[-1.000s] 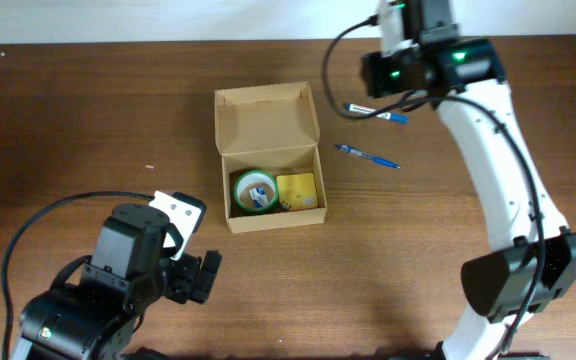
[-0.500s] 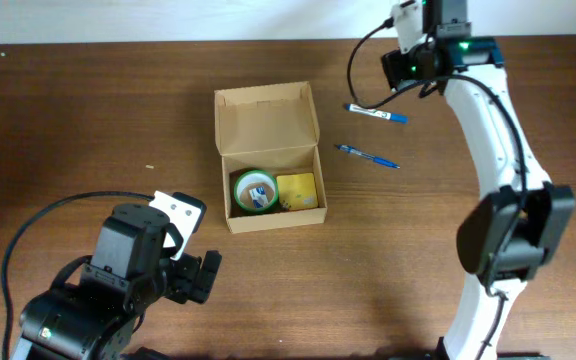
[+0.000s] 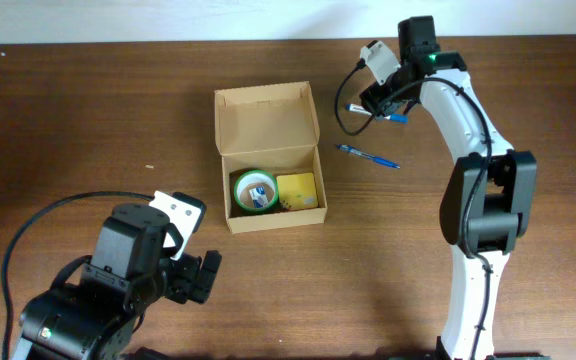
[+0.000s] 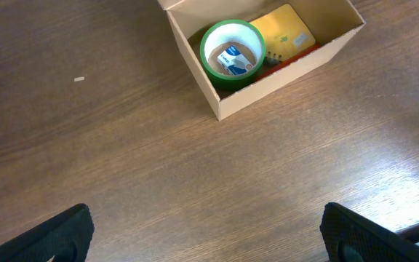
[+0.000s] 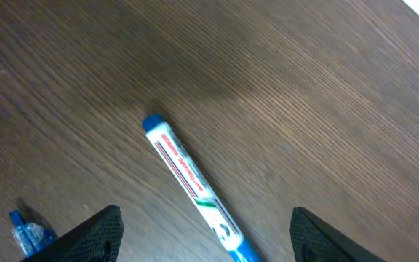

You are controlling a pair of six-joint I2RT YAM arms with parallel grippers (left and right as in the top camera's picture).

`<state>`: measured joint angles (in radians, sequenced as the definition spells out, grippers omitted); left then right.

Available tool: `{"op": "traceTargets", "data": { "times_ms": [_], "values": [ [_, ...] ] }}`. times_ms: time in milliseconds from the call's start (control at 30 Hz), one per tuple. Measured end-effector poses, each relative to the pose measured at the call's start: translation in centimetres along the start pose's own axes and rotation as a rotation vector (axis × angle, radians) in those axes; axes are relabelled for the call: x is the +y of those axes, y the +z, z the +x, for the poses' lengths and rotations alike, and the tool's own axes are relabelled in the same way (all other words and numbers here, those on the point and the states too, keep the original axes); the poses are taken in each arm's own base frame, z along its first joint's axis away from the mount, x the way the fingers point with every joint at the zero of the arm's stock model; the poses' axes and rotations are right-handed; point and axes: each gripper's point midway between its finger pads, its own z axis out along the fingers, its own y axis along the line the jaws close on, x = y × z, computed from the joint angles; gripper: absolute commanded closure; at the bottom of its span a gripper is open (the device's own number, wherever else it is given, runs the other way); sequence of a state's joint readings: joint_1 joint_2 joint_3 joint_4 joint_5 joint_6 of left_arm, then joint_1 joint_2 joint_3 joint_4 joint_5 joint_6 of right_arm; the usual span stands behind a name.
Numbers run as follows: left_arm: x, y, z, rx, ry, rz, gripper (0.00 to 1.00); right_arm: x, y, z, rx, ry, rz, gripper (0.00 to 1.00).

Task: Pack container
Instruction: 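Withdraw the right gripper and move it over the blue whiteboard marker, then lower the right gripper and close it on the whiteboard marker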

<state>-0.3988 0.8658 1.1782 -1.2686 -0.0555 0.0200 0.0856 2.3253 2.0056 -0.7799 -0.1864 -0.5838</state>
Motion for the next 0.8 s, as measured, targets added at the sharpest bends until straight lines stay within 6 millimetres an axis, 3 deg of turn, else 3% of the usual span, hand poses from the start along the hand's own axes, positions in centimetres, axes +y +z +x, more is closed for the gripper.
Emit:
{"op": "traceTargets", "data": {
  "times_ms": [200, 467, 633, 800],
  "values": [
    [0.0, 0.0, 0.0, 0.000, 0.000, 0.000, 0.00, 0.4, 1.5, -0.2, -0.028, -0.026, -0.035, 0.25],
    [0.0, 0.0, 0.0, 0.000, 0.000, 0.000, 0.01, 1.3, 4.3, 1.3, -0.001, -0.022, -0.085, 0.26],
    [0.0, 0.0, 0.0, 0.000, 0.000, 0.000, 0.01, 1.5, 4.9, 1.6, 0.005, -0.028, -0.094, 0.37],
    [0.0, 0.0, 0.0, 0.000, 0.000, 0.000, 0.00, 1.4, 5.0, 1.3, -0.008, -0.031, -0.089, 0.42]
  ]
}}
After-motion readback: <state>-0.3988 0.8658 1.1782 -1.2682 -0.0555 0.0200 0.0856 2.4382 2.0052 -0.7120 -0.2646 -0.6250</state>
